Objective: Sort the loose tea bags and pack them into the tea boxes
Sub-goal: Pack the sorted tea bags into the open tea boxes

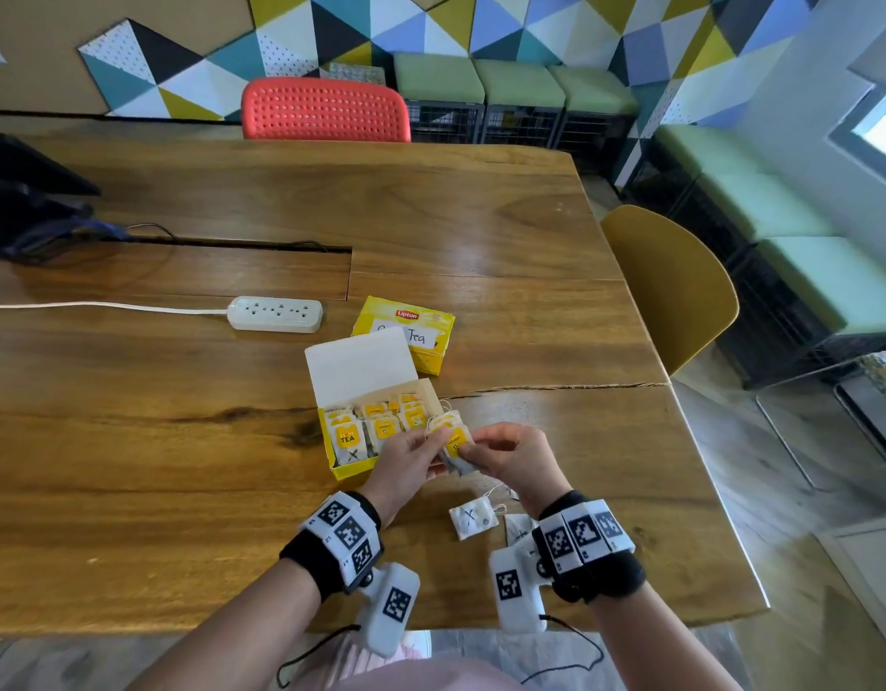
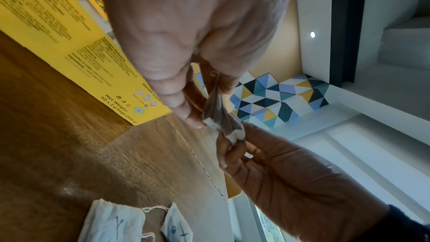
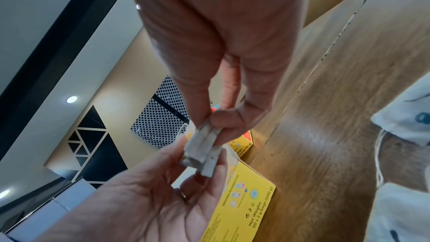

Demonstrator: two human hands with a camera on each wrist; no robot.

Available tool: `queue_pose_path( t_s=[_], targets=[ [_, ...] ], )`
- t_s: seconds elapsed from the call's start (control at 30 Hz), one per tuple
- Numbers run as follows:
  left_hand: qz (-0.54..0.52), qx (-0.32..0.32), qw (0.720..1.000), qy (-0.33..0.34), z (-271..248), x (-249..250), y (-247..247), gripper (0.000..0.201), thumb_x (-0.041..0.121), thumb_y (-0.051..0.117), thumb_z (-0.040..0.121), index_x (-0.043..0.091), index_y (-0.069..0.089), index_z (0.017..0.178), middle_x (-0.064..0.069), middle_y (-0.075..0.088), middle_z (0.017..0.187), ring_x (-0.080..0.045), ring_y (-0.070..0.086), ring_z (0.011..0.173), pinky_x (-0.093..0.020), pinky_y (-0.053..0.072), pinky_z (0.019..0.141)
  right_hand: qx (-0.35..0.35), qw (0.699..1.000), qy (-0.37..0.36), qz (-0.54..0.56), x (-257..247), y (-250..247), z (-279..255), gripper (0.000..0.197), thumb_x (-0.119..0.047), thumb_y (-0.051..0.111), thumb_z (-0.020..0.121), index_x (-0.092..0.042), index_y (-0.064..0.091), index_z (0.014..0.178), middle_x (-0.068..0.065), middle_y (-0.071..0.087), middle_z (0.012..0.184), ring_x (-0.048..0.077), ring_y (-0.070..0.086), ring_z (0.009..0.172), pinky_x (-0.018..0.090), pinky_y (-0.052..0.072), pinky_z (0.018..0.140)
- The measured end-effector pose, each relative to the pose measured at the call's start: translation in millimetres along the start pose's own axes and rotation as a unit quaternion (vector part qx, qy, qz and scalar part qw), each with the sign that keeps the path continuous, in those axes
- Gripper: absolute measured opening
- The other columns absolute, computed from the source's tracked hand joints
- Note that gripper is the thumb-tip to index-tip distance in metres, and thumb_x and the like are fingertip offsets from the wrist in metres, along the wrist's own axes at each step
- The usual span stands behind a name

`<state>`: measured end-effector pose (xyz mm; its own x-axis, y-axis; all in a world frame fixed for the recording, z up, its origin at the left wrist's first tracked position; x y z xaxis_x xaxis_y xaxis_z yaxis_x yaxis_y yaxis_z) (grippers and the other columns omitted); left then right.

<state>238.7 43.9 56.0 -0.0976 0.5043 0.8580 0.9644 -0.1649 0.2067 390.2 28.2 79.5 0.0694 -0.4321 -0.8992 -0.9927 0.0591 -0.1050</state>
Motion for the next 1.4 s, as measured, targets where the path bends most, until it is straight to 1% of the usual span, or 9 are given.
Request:
queue_pose_path(
  t_s=[0.3, 0.43, 0.6, 0.77, 0.97, 1.07, 1.23, 1.33, 1.4],
  targets=[
    [-0.101, 0.015, 0.993, -0.056, 0, 7, 0, 0.021, 0.019, 0.053, 0.097, 0.001, 0.064, 0.097, -0.018, 0.066, 0.093, -0.025, 0.063, 0.088, -0.045, 0.049, 0.097, 0.007, 0.999, -0.03, -0.034, 0, 0, 2, 0.024, -0.004, 0.083, 0.069, -0.006, 0.064, 0.084, 0.004, 0.061, 0.072, 0.014, 0.06, 0.064, 0.028, 0.055, 0.063],
    [-0.144, 0.026, 0.987, -0.069, -2, 10, -2, 0.018, 0.017, 0.055, 0.096, 0.002, 0.062, 0.103, -0.016, 0.067, 0.093, -0.027, 0.062, 0.092, -0.046, 0.049, 0.096, -0.003, 0.999, -0.038, -0.025, 0, -2, 3, 0.026, -0.004, 0.084, 0.067, -0.005, 0.064, 0.084, 0.007, 0.058, 0.073, 0.015, 0.056, 0.065, 0.023, 0.051, 0.059],
    [-0.153, 0.028, 0.985, -0.071, -2, 12, -1, 0.014, 0.016, 0.053, 0.097, 0.007, 0.063, 0.092, -0.013, 0.067, 0.09, -0.026, 0.062, 0.092, -0.046, 0.049, 0.096, -0.006, 0.997, -0.056, -0.053, 3, -1, 6, 0.023, -0.007, 0.083, 0.069, -0.007, 0.066, 0.083, 0.005, 0.059, 0.072, 0.016, 0.055, 0.067, 0.027, 0.05, 0.063],
    [-0.155, 0.021, 0.987, -0.039, -1, 10, 2, 0.02, 0.018, 0.05, 0.098, 0.007, 0.066, 0.093, -0.007, 0.072, 0.085, -0.015, 0.069, 0.078, -0.032, 0.055, 0.081, -0.063, 0.994, -0.075, -0.047, 1, 7, 4, 0.009, -0.008, 0.073, 0.082, -0.005, 0.07, 0.09, 0.004, 0.067, 0.071, 0.006, 0.058, 0.058, 0.019, 0.047, 0.055],
    [0.041, 0.041, 0.998, 0.016, 1, 9, -10, 0.031, 0.036, 0.051, 0.096, 0.014, 0.074, 0.093, 0.003, 0.073, 0.097, -0.008, 0.062, 0.098, -0.025, 0.047, 0.085, -0.07, 0.995, -0.064, -0.044, 2, 11, 13, 0.003, -0.01, 0.072, 0.084, -0.01, 0.069, 0.083, -0.002, 0.067, 0.066, 0.001, 0.059, 0.055, 0.017, 0.045, 0.054],
    [0.099, 0.058, 0.99, 0.083, 2, 12, -27, 0.046, 0.048, 0.064, 0.086, 0.003, 0.071, 0.088, -0.012, 0.071, 0.088, -0.019, 0.064, 0.087, -0.035, 0.051, 0.087, -0.072, 0.996, -0.045, -0.021, -1, 21, 20, 0.003, -0.007, 0.07, 0.085, -0.005, 0.068, 0.084, 0.0, 0.065, 0.065, 0.0, 0.057, 0.05, 0.015, 0.043, 0.051],
    [0.205, 0.159, 0.951, 0.167, 5, 25, -55, 0.009, 0.022, 0.077, 0.079, 0.016, 0.076, 0.086, 0.015, 0.071, 0.07, 0.001, 0.063, 0.068, -0.02, 0.05, 0.066, -0.057, 0.997, -0.015, -0.05, -3, 50, 43, 0.017, -0.013, 0.071, 0.085, 0.004, 0.071, 0.086, 0.009, 0.064, 0.07, 0.014, 0.056, 0.063, 0.025, 0.045, 0.06],
    [0.228, 0.2, 0.939, 0.162, 12, 31, -70, 0.012, 0.022, 0.079, 0.076, 0.015, 0.074, 0.084, 0.009, 0.072, 0.078, -0.007, 0.066, 0.072, -0.027, 0.054, 0.071, -0.039, 0.99, -0.039, -0.133, -8, 67, 56, 0.014, -0.022, 0.069, 0.086, -0.01, 0.075, 0.083, -0.005, 0.06, 0.061, 0.011, 0.056, 0.059, 0.025, 0.048, 0.057],
    [0.267, 0.234, 0.924, 0.14, 15, 34, -79, 0.022, 0.021, 0.08, 0.076, 0.013, 0.072, 0.095, 0.006, 0.069, 0.085, -0.005, 0.064, 0.076, -0.02, 0.052, 0.074, -0.036, 0.974, -0.055, -0.217, -13, 78, 62, 0.017, -0.026, 0.068, 0.086, -0.013, 0.074, 0.078, -0.005, 0.061, 0.062, 0.016, 0.062, 0.066, 0.031, 0.054, 0.066]
  ],
)
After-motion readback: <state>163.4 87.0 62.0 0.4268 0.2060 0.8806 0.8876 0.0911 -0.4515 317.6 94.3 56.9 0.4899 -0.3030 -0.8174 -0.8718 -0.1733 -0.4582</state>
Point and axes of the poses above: each hand's wrist, its own z-axis towards the middle knuckle, its own y-axis out of the palm, x = y × z, the point moved 1 cm from there along z, towards the middle knuckle
